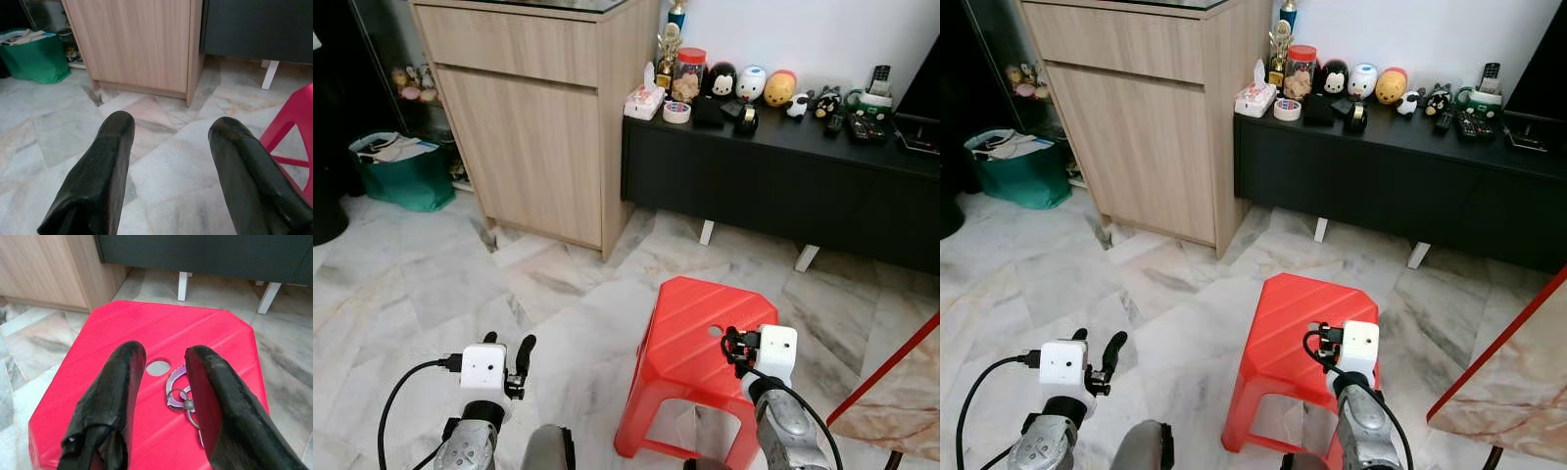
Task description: Hang keys on a hook
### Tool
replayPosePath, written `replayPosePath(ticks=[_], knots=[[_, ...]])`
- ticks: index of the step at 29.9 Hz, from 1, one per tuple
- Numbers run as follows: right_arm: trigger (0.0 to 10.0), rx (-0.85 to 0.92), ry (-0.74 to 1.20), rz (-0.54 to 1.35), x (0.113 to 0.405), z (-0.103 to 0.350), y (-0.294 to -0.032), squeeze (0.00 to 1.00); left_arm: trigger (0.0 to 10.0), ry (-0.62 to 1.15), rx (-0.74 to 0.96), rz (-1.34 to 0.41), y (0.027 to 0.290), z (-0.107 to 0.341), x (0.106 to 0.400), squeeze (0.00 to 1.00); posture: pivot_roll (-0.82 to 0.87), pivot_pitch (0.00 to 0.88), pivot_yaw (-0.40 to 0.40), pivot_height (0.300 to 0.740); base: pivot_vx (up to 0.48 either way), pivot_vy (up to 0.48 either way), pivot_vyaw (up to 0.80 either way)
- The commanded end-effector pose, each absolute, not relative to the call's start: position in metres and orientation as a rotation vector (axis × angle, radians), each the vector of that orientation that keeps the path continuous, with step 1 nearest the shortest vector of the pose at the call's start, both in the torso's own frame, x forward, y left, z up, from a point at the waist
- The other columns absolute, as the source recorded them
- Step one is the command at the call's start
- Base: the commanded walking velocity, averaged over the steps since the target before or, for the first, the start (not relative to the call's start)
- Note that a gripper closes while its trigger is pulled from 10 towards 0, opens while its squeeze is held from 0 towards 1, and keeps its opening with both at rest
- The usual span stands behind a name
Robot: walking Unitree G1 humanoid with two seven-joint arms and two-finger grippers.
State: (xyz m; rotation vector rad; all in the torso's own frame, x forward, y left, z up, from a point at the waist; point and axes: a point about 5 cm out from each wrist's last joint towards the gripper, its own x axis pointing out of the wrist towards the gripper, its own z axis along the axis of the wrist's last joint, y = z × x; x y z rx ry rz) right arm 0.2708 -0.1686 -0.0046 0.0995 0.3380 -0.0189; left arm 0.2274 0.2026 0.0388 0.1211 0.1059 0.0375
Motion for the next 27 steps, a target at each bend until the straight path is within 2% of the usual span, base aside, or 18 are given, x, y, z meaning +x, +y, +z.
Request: replayPosePath(ticks=[1, 25, 27], knots=[[10.0, 0.082, 0.339, -0.017, 0.2712, -0.0045, -0.1696, 0.0, 10.0, 0.103, 0.106, 0.037, 0.2019, 0.0389, 0.2291, 0.0, 0.04, 0.0, -0.058, 0.629, 0.0, 0.0, 0.0], [10.0, 0.122, 0.331, -0.059, 0.2742, -0.0027, -0.171, 0.0, 10.0, 0.104, 0.103, 0.025, 0.2009, 0.0375, 0.2297, 0.0, 0.05, 0.0, -0.054, 0.629, 0.293, 0.0, 0.04], [10.0, 0.118, 0.335, -0.074, 0.2732, -0.0036, -0.1736, 0.0, 10.0, 0.113, 0.103, 0.03, 0.2017, 0.0352, 0.2296, 0.0, 0.05, 0.0, -0.052, 0.629, 0.0, 0.0, 0.0]])
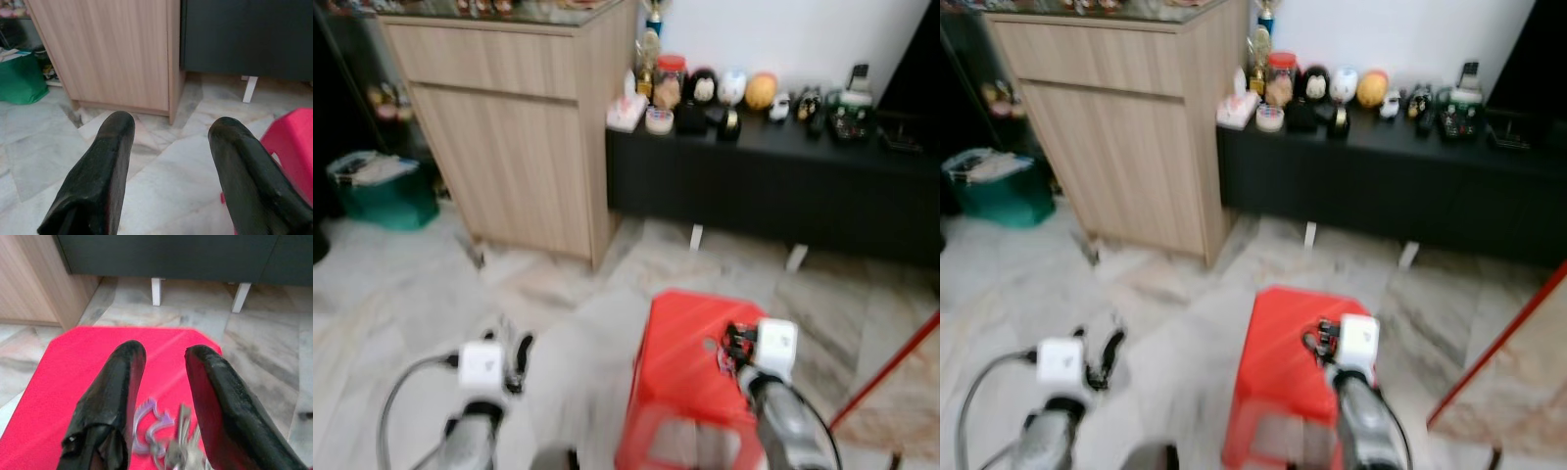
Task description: Hang keys on a hook
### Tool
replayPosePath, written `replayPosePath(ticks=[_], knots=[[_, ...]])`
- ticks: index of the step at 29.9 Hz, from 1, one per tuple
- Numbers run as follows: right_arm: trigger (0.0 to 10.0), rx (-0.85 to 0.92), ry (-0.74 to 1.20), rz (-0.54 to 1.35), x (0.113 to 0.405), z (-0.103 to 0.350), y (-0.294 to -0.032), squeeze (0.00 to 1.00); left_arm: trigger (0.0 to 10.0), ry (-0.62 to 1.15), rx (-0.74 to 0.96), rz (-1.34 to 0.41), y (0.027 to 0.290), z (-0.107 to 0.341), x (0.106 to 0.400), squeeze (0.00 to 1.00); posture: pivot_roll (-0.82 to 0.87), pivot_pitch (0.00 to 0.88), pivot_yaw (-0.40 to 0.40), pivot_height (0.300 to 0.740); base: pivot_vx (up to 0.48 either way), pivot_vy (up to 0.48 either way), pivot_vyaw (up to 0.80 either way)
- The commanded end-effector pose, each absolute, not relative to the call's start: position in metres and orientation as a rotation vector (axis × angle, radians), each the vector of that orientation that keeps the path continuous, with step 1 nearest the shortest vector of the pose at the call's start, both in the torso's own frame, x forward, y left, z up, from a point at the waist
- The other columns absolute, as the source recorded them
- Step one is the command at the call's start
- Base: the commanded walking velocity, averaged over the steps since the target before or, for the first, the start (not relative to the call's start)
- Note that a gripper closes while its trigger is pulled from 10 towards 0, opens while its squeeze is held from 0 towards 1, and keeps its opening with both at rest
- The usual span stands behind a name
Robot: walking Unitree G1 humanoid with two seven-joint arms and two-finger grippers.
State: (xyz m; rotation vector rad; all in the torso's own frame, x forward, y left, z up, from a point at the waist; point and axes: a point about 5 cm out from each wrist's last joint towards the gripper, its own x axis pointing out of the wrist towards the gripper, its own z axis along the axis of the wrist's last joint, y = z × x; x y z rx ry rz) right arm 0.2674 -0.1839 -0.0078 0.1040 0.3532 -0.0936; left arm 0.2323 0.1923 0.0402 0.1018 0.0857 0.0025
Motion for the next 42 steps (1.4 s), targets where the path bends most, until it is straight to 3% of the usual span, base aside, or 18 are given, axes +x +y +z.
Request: replayPosePath(ticks=[1, 15, 16, 17, 31, 32, 33, 42], knots=[[10.0, 0.118, 0.335, -0.074, 0.273, -0.004, -0.174, 0.0, 10.0, 0.113, 0.103, 0.03, 0.202, 0.035, 0.23, 0.0, 0.05, 0.0, -0.052, 0.629, 0.0, 0.0, 0.0], [10.0, 0.104, 0.408, -0.102, 0.282, -0.003, -0.194, 0.0, 10.0, 0.113, 0.106, 0.024, 0.201, 0.036, 0.23, 0.0, 0.04, 0.0, -0.047, 0.629, 0.0, 0.0, 0.0], [10.0, 0.08, 0.437, -0.1, 0.283, -0.004, -0.195, 0.69, 10.0, 0.113, 0.106, 0.024, 0.201, 0.036, 0.23, 0.0, 0.04, 0.0, -0.047, 0.629, 0.0, 0.0, 0.0], [10.0, 0.069, 0.462, -0.098, 0.284, -0.005, -0.195, 1.0, 10.0, 0.113, 0.105, 0.025, 0.201, 0.036, 0.231, 0.0, 0.04, 0.0, -0.046, 0.629, 0.0, 0.0, 0.0], [10.0, 0.123, 0.661, -0.087, 0.285, -0.015, -0.193, 1.0, 10.0, 0.109, 0.115, 0.013, 0.202, 0.04, 0.23, 0.0, 0.07, 0.0, -0.035, 0.629, 0.0, 0.0, 0.0], [10.0, 0.111, 0.669, -0.088, 0.284, -0.016, -0.193, 0.25, 10.0, 0.108, 0.116, 0.013, 0.202, 0.04, 0.23, 0.0, 0.08, 0.0, -0.034, 0.629, 0.0, 0.0, 0.0], [10.0, 0.1, 0.677, -0.094, 0.283, -0.017, -0.193, 0.0, 10.0, 0.106, 0.119, 0.013, 0.203, 0.041, 0.23, 0.0, 0.08, 0.0, -0.029, 0.629, 0.0, 0.0, 0.0], [10.0, 0.109, 0.711, -0.129, 0.274, -0.025, -0.197, 0.0, 10.0, 0.09, 0.122, 0.001, 0.201, 0.048, 0.237, 0.0, 0.09, 0.008, -0.018, 0.629, 0.0, 0.0, 0.0]])
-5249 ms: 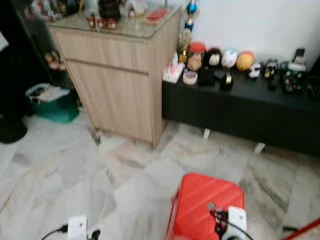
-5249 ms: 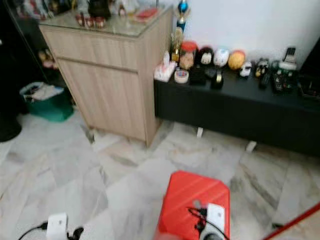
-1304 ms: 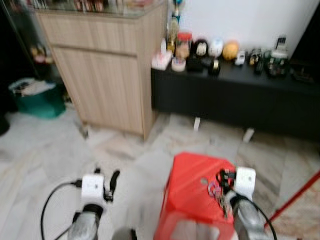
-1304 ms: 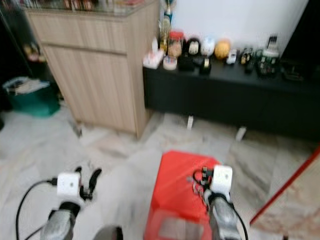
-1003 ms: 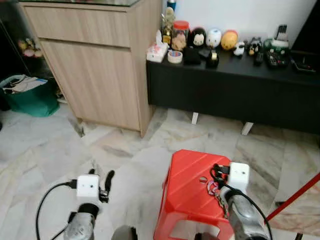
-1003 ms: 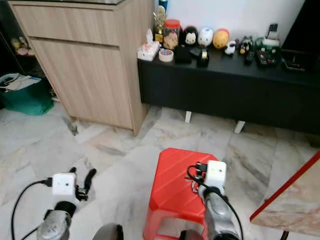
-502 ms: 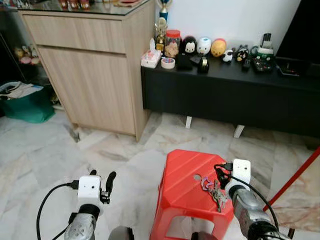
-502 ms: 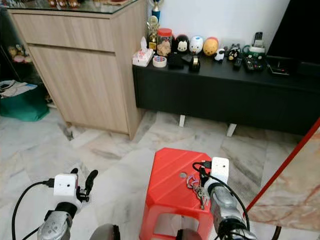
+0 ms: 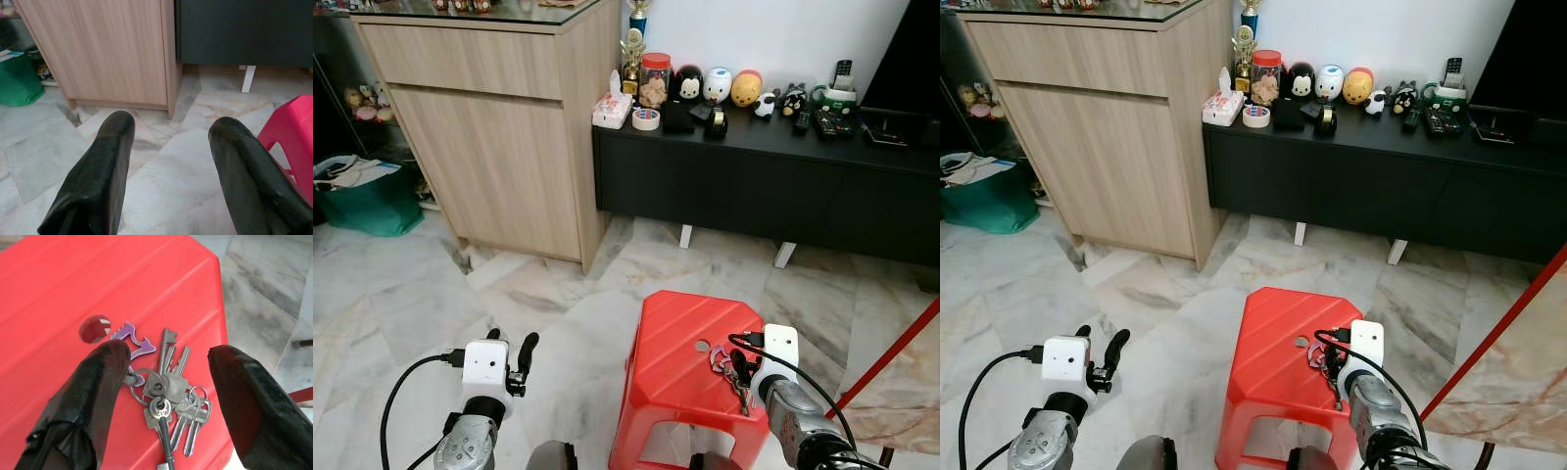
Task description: Hang keys on a hook
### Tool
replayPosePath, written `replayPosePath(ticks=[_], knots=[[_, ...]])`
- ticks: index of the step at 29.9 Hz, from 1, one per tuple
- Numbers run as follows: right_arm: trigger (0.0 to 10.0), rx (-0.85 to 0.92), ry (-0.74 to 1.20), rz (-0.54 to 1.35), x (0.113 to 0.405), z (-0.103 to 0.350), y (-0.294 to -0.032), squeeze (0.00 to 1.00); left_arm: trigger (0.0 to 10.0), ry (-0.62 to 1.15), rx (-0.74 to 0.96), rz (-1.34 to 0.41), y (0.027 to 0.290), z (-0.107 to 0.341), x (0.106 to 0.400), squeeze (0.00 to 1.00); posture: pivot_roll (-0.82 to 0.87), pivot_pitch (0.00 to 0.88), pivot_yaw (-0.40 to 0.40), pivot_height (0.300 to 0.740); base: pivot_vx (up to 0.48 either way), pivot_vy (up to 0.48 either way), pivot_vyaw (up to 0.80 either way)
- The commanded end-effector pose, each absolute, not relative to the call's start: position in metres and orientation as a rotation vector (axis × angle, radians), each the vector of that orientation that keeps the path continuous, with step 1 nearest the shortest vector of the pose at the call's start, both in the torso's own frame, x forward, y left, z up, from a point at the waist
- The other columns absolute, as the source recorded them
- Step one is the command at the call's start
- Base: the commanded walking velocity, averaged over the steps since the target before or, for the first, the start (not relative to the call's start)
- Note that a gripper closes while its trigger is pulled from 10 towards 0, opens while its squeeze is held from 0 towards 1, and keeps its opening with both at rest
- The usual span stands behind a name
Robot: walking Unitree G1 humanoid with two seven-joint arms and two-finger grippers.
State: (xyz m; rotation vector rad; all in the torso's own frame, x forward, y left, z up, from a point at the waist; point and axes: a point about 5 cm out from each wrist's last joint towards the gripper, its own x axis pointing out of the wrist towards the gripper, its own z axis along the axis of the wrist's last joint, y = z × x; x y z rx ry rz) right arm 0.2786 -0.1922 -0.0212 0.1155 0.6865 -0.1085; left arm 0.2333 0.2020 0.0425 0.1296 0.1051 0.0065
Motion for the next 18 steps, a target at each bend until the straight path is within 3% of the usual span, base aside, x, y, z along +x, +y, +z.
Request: replayPosePath(ticks=[1, 8, 18], knots=[[10.0, 0.109, 0.716, -0.135, 0.272, -0.026, -0.198, 0.0, 10.0, 0.089, 0.122, 0.0, 0.201, 0.049, 0.237, 0.0, 0.09, 0.014, -0.016, 0.629, 0.0, 0.0, 0.0], [10.0, 0.144, 0.699, -0.15, 0.269, -0.028, -0.198, 0.0, 10.0, 0.082, 0.122, -0.008, 0.2, 0.053, 0.234, 0.0, 0.1, 0.049, 0.0, 0.629, 0.0, 0.0, 0.0], [10.0, 0.138, 0.418, -0.08, 0.286, -0.005, -0.183, 0.0, 10.0, 0.058, 0.11, -0.019, 0.196, 0.061, 0.235, 0.0, 0.09, 0.096, 0.005, 0.629, 0.0, 0.0, 0.0]])
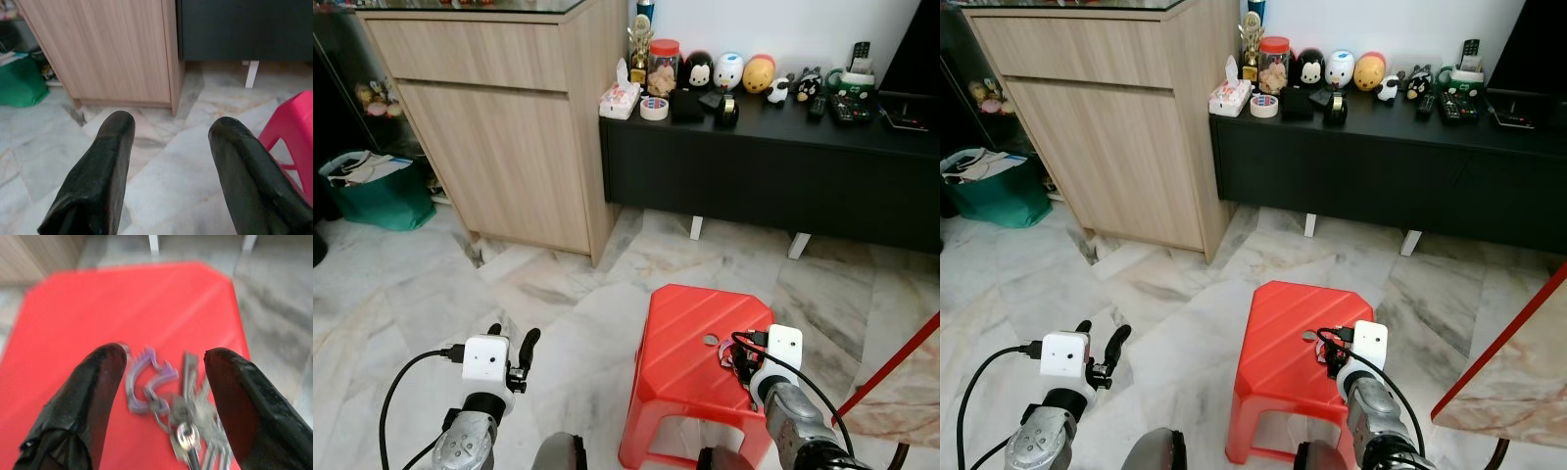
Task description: Hang keys on a hook
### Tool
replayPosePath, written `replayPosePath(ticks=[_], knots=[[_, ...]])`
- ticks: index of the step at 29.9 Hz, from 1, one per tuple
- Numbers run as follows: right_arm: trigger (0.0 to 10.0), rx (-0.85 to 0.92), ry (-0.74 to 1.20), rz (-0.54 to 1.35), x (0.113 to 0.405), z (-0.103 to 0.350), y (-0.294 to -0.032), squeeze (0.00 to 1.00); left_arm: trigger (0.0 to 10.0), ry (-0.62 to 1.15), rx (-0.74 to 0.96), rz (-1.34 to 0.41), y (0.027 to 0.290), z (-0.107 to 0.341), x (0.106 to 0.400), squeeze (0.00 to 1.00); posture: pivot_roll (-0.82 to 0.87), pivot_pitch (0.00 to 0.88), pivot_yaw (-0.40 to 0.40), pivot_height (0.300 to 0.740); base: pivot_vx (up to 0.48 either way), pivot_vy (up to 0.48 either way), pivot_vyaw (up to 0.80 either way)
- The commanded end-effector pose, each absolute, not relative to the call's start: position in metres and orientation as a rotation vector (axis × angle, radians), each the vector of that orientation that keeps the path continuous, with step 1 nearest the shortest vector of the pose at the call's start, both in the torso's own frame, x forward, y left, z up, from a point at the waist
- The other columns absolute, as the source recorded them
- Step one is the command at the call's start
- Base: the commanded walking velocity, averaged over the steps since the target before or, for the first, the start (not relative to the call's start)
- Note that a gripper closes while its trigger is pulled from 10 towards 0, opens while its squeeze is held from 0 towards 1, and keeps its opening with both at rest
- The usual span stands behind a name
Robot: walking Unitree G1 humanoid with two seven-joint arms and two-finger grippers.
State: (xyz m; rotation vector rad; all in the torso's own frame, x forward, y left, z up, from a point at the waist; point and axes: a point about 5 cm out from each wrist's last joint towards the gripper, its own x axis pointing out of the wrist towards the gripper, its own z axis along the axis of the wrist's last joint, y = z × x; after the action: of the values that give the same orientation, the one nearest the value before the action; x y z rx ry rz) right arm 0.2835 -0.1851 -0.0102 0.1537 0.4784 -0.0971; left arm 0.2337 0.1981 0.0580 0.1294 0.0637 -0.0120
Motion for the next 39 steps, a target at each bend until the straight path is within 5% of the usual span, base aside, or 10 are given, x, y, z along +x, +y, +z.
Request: replayPosePath(ticks=[1, 39], knots=[[10.0, 0.123, 0.389, -0.065, 0.286, -0.003, -0.181, 0.0, 10.0, 0.055, 0.109, -0.018, 0.196, 0.062, 0.235, 0.0, 0.09, 0.1, 0.004, 0.629, 0.0, 0.0, 0.0], [10.0, 0.068, 0.368, -0.01, 0.289, 0.001, -0.177, 0.0, 10.0, 0.075, 0.121, 0.009, 0.198, 0.058, 0.236, 0.0, 0.07, 0.047, -0.017, 0.595, 0.013, 0.0, 0.0]])
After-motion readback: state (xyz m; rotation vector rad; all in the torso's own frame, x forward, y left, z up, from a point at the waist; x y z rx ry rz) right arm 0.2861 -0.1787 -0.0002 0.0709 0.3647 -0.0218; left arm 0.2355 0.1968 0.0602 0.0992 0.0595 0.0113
